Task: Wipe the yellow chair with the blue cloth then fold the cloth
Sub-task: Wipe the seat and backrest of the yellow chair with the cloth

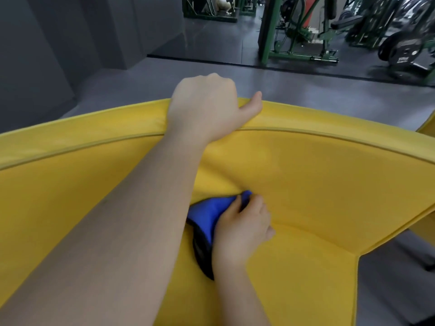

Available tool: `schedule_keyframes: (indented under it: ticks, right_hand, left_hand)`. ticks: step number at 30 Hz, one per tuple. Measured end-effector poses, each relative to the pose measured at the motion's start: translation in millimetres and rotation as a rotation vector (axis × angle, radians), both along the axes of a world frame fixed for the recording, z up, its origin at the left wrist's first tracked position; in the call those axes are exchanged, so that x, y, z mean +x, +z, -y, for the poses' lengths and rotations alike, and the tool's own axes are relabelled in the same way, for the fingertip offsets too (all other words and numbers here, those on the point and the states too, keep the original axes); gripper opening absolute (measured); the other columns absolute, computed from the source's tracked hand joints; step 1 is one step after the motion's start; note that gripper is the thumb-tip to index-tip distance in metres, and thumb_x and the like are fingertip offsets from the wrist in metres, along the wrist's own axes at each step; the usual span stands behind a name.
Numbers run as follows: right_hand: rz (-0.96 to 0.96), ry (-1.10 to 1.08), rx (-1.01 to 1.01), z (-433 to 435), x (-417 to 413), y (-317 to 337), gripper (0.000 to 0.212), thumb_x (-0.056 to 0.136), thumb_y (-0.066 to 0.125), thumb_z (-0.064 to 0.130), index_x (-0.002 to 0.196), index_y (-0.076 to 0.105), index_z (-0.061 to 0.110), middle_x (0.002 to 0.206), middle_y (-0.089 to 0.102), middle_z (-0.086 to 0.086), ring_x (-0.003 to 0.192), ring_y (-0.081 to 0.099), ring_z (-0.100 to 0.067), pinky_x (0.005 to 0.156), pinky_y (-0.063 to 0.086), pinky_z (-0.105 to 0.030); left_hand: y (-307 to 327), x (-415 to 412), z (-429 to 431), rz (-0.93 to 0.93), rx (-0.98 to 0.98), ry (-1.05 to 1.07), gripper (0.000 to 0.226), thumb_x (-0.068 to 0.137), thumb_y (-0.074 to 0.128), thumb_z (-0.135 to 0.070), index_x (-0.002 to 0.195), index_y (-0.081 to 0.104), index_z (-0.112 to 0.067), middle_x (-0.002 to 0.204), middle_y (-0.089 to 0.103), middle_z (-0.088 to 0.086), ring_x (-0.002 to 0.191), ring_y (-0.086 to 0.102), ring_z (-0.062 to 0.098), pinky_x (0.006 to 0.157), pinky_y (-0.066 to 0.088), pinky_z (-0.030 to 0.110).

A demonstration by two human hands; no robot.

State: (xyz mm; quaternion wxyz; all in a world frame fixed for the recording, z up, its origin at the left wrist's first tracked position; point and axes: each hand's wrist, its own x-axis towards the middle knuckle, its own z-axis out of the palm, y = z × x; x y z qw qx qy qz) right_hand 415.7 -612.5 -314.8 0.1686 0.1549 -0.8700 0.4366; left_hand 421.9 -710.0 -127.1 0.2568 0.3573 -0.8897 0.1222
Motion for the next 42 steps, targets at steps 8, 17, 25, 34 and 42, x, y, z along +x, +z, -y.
schedule_keyframes:
  ticks: [8, 17, 25, 34, 42]
  right_hand:
    - [-0.185, 0.363, -0.108, 34, 83, 13, 0.011, 0.073, 0.044, 0.018, 0.08, 0.039, 0.023, 0.056, 0.048, 0.0, 0.06, 0.039, -0.012, 0.061, 0.024, -0.028]
    - [-0.204, 0.258, 0.5, -45, -43, 3, 0.012, 0.07, 0.061, 0.013, 0.077, 0.052, 0.016, 0.068, 0.056, -0.006, 0.068, 0.057, -0.03, 0.061, 0.035, -0.037]
    - [-0.015, -0.103, 0.25, -237, -158, 28, 0.052, 0.076, 0.037, 0.064, 0.069, 0.048, 0.013, 0.058, 0.054, -0.014, 0.062, 0.058, -0.039, 0.065, 0.047, -0.04]
    - [-0.668, -0.121, -0.192, -166, -137, 132, 0.013, 0.093, 0.057, 0.029, 0.092, 0.047, 0.02, 0.091, 0.056, -0.008, 0.092, 0.051, -0.034, 0.08, 0.033, -0.039]
    - [-0.537, 0.236, -0.091, -20, -59, 90, 0.01, 0.091, 0.056, 0.031, 0.087, 0.053, 0.022, 0.079, 0.057, 0.001, 0.083, 0.046, -0.024, 0.068, 0.024, -0.037]
  left_hand:
    - [0, 2, 1, 0.018, -0.013, 0.014, 0.067, 0.095, 0.025, -0.062, 0.056, 0.046, -0.012, 0.058, 0.043, 0.004, 0.05, 0.035, 0.021, 0.048, 0.024, 0.031]
    - [-1, 6, 3, 0.017, -0.027, -0.03, 0.067, 0.095, 0.024, -0.062, 0.057, 0.048, -0.012, 0.059, 0.043, 0.005, 0.052, 0.037, 0.024, 0.048, 0.023, 0.031]
    - [0, 2, 4, 0.028, -0.035, -0.029, 0.071, 0.093, 0.022, -0.064, 0.06, 0.054, -0.011, 0.06, 0.047, 0.006, 0.052, 0.039, 0.025, 0.048, 0.027, 0.029]
    - [1, 0, 3, 0.075, -0.026, -0.009, 0.073, 0.093, 0.019, -0.063, 0.062, 0.06, -0.012, 0.059, 0.05, 0.007, 0.058, 0.052, 0.029, 0.053, 0.04, 0.031]
    - [0, 1, 4, 0.073, -0.05, -0.007, 0.063, 0.095, 0.026, -0.055, 0.059, 0.053, -0.011, 0.057, 0.046, 0.007, 0.064, 0.056, 0.033, 0.056, 0.038, 0.032]
